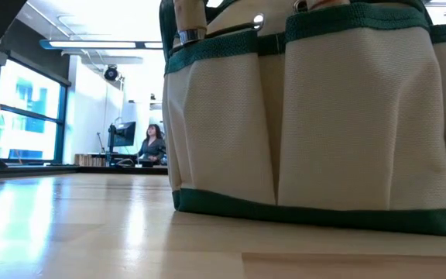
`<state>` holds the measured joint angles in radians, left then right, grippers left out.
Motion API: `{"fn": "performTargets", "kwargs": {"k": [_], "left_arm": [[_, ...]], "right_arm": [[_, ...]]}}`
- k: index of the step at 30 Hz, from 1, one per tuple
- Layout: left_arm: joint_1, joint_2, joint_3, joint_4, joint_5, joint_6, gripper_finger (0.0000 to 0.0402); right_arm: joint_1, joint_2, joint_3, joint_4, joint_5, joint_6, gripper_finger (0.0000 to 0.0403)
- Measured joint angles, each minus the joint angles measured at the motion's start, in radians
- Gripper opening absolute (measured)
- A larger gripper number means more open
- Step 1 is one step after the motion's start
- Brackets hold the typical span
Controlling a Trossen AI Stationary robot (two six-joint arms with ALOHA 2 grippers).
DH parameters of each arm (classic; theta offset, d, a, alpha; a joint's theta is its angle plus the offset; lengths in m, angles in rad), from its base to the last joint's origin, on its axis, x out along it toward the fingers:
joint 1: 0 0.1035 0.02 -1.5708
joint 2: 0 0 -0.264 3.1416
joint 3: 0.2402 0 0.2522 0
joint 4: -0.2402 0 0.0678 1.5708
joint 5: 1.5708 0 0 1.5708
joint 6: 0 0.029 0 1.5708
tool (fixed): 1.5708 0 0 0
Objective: Pick & Place Garden tools in Gardening bag
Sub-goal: Return to Home Position
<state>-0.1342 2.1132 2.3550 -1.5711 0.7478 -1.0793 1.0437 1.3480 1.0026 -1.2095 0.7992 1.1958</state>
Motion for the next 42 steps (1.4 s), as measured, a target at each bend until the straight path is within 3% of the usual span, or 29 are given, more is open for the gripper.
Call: {"fn": "performTargets", "kwargs": {"k": [4, 10, 13, 16, 20, 22, 24, 30, 35, 38, 42], "left_arm": [[-0.004, -0.038, 0.0, 0.0, -0.167, 0.15, 0.0145], [-0.018, -0.067, 0.0, 0.0, -0.503, 0.381, 0.0145], [-0.016, -0.066, 0.0, 0.004, -0.524, 0.408, 0.0138], [-0.017, -0.066, 0.0, 0.0, -0.549, 0.467, 0.01], [-0.02, -0.067, 0.0, 0.0, -0.586, 0.522, 0.0017], [-0.024, -0.077, -0.001, 0.001, -0.606, 0.537, 0.0011], [-0.025, -0.087, 0.001, -0.001, -0.613, 0.56, 0.0008], [-0.032, -0.135, -0.001, 0.0, -0.632, 0.627, 0.0001], [-0.039, -0.226, 0.001, 0.0, -0.669, 0.643, 0.0001], [-0.038, -0.313, -0.002, 0.001, -0.744, 0.66, 0.0001], [-0.037, -0.465, -0.002, -0.001, -0.917, 0.694, 0.0]], "right_arm": [[-0.019, -0.006, 0.0, -0.001, 0.022, -0.023, 0.0193], [-0.049, -0.008, 0.0, 0.022, 0.001, -0.018, 0.0193], [-0.078, -0.009, 0.008, 0.031, -0.046, -0.018, 0.019], [-0.106, -0.009, 0.033, 0.034, -0.066, -0.045, 0.0163], [-0.138, -0.009, 0.092, 0.04, -0.056, -0.119, 0.0084], [-0.152, -0.009, 0.127, 0.039, -0.033, -0.163, 0.0035], [-0.162, -0.009, 0.166, 0.04, -0.01, -0.209, 0.0011], [-0.181, -0.025, 0.298, 0.018, 0.054, -0.355, 0.0004], [-0.155, -0.143, 0.441, 0.0, 0.094, -0.52, 0.0004], [-0.119, -0.258, 0.508, 0.002, 0.163, -0.651, 0.0004], [-0.081, -0.466, 0.521, -0.006, 0.229, -0.742, 0.0004]]}}
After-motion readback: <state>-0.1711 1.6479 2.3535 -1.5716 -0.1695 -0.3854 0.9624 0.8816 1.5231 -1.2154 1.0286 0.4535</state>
